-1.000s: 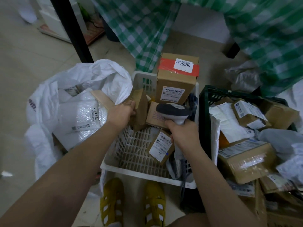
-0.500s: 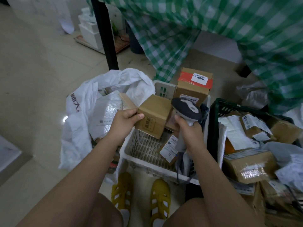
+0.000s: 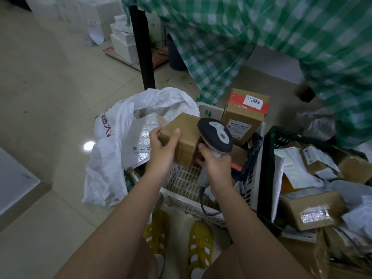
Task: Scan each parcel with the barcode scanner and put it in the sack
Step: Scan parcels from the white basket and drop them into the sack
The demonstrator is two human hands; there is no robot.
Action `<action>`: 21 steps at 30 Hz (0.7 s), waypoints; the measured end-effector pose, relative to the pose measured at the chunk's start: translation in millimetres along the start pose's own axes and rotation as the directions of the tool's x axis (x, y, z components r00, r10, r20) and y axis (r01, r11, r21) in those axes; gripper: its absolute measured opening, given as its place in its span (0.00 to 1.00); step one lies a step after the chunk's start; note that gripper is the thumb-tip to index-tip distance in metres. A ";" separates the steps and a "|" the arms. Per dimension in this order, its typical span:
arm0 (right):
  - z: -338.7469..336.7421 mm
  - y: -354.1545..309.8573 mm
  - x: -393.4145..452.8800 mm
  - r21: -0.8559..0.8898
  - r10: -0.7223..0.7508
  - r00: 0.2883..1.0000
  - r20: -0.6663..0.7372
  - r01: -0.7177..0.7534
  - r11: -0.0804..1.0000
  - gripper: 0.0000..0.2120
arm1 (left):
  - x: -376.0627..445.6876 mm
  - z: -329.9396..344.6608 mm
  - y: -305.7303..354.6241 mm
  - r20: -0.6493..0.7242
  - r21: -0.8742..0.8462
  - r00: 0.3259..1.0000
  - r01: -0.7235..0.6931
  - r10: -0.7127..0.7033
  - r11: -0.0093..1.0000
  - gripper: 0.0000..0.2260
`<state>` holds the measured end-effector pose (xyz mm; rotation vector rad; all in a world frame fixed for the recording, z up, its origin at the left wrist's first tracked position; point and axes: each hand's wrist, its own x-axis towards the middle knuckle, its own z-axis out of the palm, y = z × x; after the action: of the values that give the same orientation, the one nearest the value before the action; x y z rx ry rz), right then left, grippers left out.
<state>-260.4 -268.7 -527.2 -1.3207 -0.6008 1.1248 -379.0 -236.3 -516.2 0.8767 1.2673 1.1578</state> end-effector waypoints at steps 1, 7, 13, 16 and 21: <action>-0.1 -1.1 1.3 -0.002 0.003 1.000 0.002 -0.003 1.000 0.11 | 1.4 0.1 0.4 -0.050 0.022 0.998 -0.025 0.026 0.999 0.19; -6.7 -8.3 10.4 0.104 0.080 0.992 -0.093 -0.071 0.992 0.18 | 7.8 -16.9 -12.6 0.313 0.653 0.837 -0.533 0.450 0.538 0.35; -4.0 -0.7 5.7 0.057 0.062 0.996 -0.066 -0.058 0.997 0.18 | 1.5 0.4 -17.6 0.464 0.636 0.733 -0.666 0.497 0.389 0.47; -6.6 1.3 9.8 0.110 0.158 0.984 -0.083 -0.149 0.983 0.12 | -5.7 4.5 -10.6 0.401 0.483 0.775 -0.632 0.488 0.607 0.39; -11.4 2.7 16.5 0.162 0.197 0.979 -0.050 -0.187 0.969 0.14 | 2.9 1.5 -3.0 0.098 0.023 0.965 -0.248 0.245 0.968 0.27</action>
<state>-244.8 -259.5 -536.2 -1.2943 -0.3328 1.2544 -377.2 -234.0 -519.6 1.1269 1.1263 1.2761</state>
